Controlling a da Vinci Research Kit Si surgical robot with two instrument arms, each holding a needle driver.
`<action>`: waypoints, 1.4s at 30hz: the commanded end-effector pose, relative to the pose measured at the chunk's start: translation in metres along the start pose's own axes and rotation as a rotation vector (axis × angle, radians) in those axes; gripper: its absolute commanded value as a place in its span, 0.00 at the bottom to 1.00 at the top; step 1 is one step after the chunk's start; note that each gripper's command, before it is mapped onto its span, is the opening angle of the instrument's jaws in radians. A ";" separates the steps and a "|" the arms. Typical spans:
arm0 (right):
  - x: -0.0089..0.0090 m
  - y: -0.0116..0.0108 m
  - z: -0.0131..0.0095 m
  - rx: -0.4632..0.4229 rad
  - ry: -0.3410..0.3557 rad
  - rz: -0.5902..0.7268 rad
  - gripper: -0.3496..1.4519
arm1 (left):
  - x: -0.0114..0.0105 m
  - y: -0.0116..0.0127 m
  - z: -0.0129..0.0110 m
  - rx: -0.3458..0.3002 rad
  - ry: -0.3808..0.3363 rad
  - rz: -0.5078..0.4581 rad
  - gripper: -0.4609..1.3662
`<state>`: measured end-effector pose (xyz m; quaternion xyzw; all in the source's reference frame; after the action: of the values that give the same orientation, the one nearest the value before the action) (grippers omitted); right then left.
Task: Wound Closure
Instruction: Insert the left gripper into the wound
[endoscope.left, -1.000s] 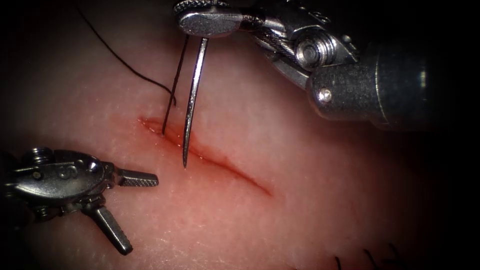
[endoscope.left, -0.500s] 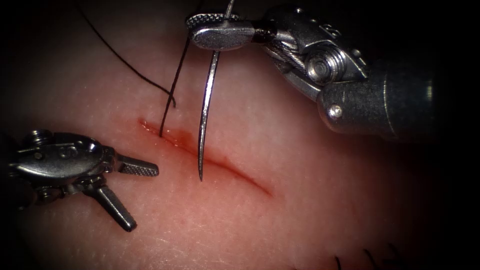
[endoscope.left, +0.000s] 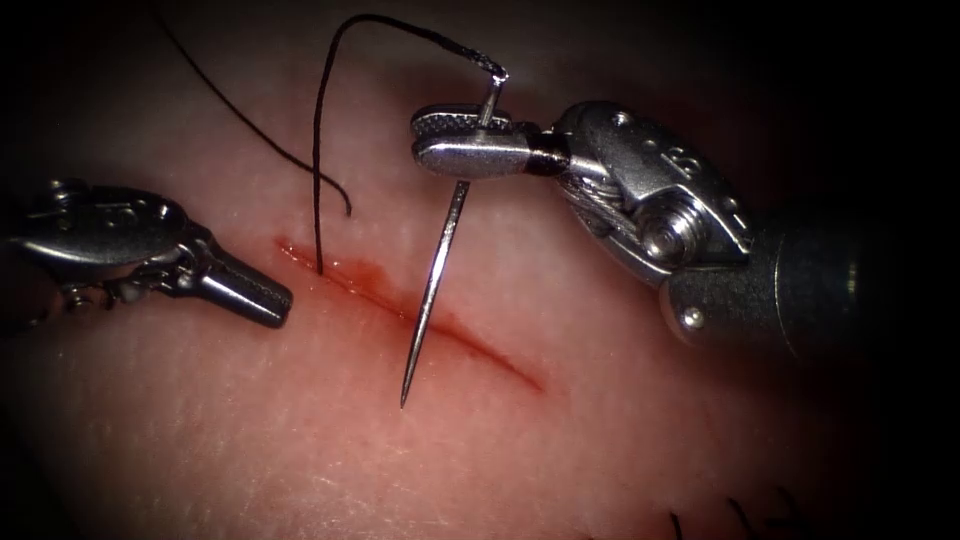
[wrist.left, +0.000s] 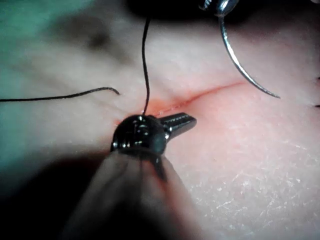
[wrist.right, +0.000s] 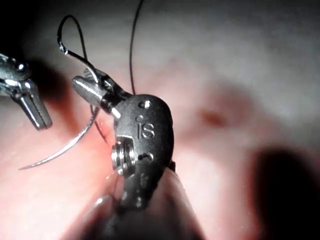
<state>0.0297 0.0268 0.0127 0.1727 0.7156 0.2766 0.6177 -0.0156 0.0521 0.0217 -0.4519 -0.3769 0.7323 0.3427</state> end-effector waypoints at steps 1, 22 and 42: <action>-0.0002 0.0001 -0.0001 -0.016 -0.004 -0.010 0.00 | 0.0000 -0.0004 -0.0001 0.042 -0.029 0.018 0.06; -0.0010 0.0011 -0.0002 -0.100 -0.070 -0.133 0.00 | -0.0014 -0.0053 0.0006 0.266 -0.274 0.235 0.06; -0.0032 0.0006 0.0007 -0.144 -0.100 -0.218 0.00 | -0.0051 -0.0077 0.0029 0.329 -0.405 0.294 0.06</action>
<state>0.0312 0.0252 0.0156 0.0622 0.6773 0.2454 0.6907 -0.0152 0.0505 0.0315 -0.2848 -0.2441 0.9008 0.2187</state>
